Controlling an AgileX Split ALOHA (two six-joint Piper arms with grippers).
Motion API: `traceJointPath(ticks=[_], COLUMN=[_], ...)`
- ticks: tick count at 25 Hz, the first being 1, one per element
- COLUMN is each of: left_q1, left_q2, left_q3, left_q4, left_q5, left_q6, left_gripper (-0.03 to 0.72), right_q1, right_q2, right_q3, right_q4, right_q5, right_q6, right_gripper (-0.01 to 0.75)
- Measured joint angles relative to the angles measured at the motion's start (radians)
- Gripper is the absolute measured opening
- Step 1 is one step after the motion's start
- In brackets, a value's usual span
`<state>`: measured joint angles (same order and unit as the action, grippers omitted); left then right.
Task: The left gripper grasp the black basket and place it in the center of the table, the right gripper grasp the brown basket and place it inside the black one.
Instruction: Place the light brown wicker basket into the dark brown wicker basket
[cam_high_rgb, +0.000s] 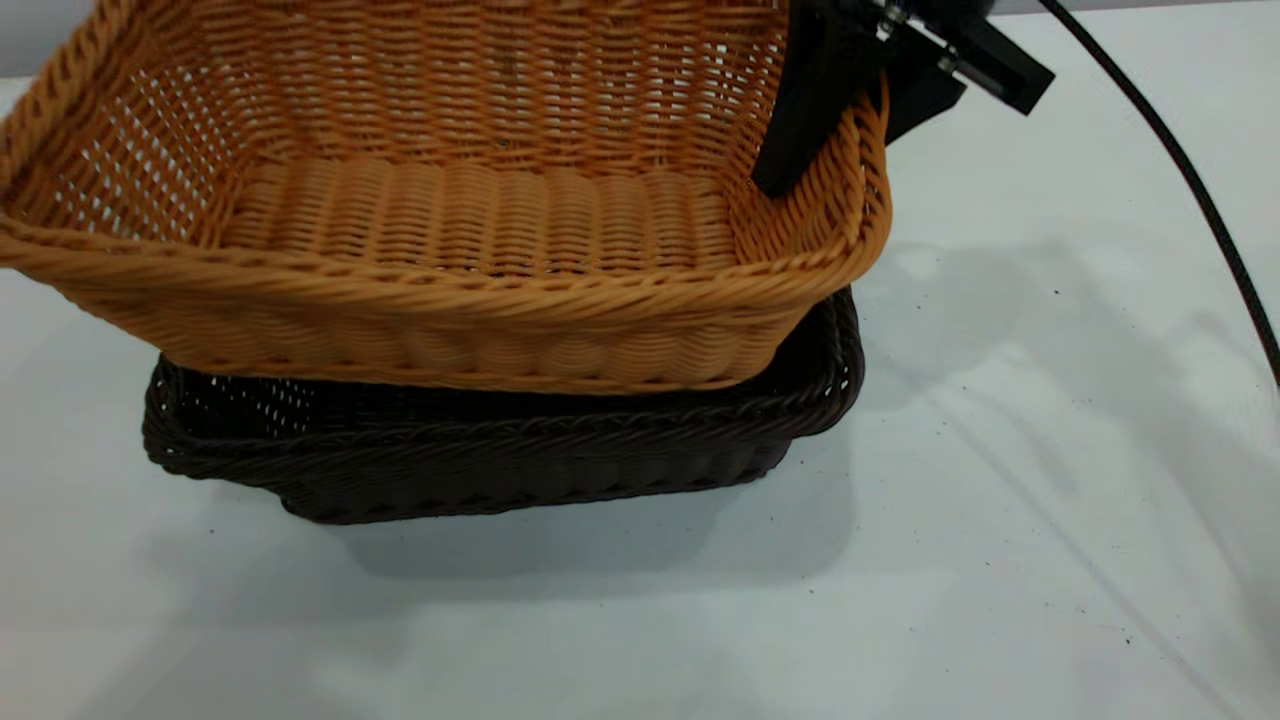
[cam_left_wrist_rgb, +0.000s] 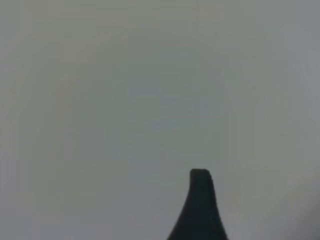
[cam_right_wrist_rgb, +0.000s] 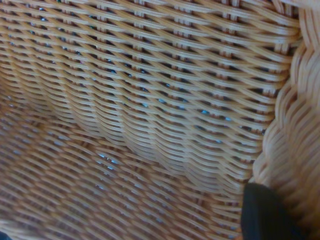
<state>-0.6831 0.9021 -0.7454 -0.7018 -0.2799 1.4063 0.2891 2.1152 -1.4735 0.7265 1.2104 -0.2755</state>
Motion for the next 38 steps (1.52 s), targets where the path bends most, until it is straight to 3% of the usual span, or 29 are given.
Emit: traceJointPath(ticks=[16,21,38], left_q1=[0.0,0.0,0.0], left_q2=[0.0,0.0,0.0], left_q3=[0.0,0.0,0.0], left_q4=[0.0,0.0,0.0], left_q5=[0.003,0.003,0.002], left_q6=[0.0,0.0,0.0], left_gripper=[0.489,0.489,0.489], right_q1=[0.0,0.001,0.001], right_q2=[0.053,0.054,0.054], right_q3=[0.0,0.0,0.0], right_q4=[0.005,-0.018,-0.046], right_q5=[-0.018,-0.072,0.0], right_q6=[-0.051,-0.036,-0.028], right_gripper=[0.108,0.108,0.108])
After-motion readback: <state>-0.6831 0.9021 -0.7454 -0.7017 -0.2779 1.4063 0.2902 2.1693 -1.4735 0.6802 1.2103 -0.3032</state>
